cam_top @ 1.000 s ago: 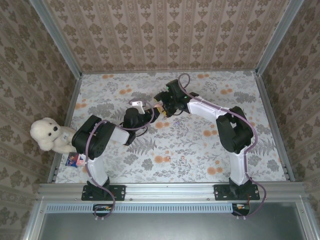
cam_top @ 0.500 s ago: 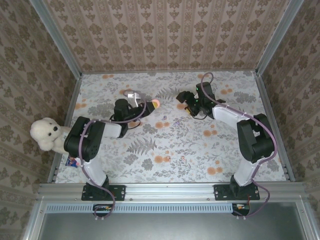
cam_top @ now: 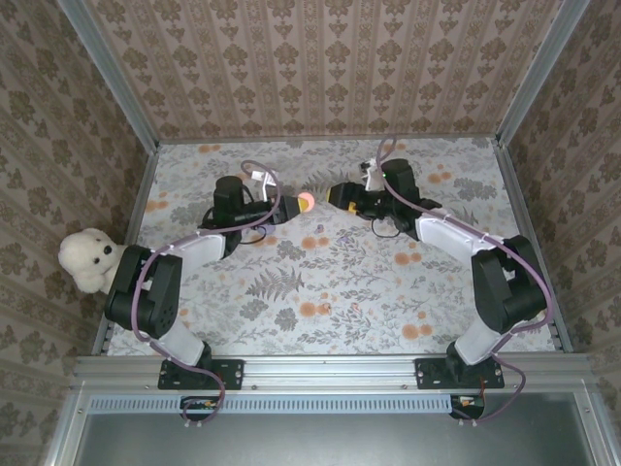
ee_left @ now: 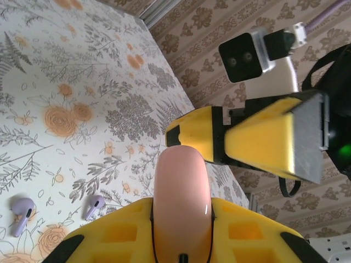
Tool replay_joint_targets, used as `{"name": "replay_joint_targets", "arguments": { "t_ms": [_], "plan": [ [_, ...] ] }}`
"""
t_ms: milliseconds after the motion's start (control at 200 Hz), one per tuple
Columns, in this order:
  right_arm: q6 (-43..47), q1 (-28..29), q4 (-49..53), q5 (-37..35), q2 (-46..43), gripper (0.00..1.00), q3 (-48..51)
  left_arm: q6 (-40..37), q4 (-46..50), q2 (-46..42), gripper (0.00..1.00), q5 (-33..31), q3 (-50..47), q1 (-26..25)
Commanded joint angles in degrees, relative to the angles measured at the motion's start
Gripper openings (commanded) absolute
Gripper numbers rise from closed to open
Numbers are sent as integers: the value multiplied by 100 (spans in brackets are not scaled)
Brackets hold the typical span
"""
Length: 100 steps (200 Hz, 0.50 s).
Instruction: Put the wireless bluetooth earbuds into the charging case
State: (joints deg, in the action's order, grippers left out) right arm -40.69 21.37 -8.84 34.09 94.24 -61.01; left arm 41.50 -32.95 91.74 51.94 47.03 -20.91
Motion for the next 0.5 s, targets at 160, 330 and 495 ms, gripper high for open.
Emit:
{"name": "replay_joint_targets", "arguments": {
  "t_ms": [160, 330, 495],
  "plan": [
    [308, 380, -39, 233, -65, 76, -117, -348, 438, -121, 14, 132, 224, -63],
    [280, 474, -8, 153, 120, 76, -227, -361, 447, -155, 13, 140, 219, -89],
    [236, 491, -23, 66, 267, 74, -362, -420, 516, -224, 13, 149, 225, -124]
  ]
}}
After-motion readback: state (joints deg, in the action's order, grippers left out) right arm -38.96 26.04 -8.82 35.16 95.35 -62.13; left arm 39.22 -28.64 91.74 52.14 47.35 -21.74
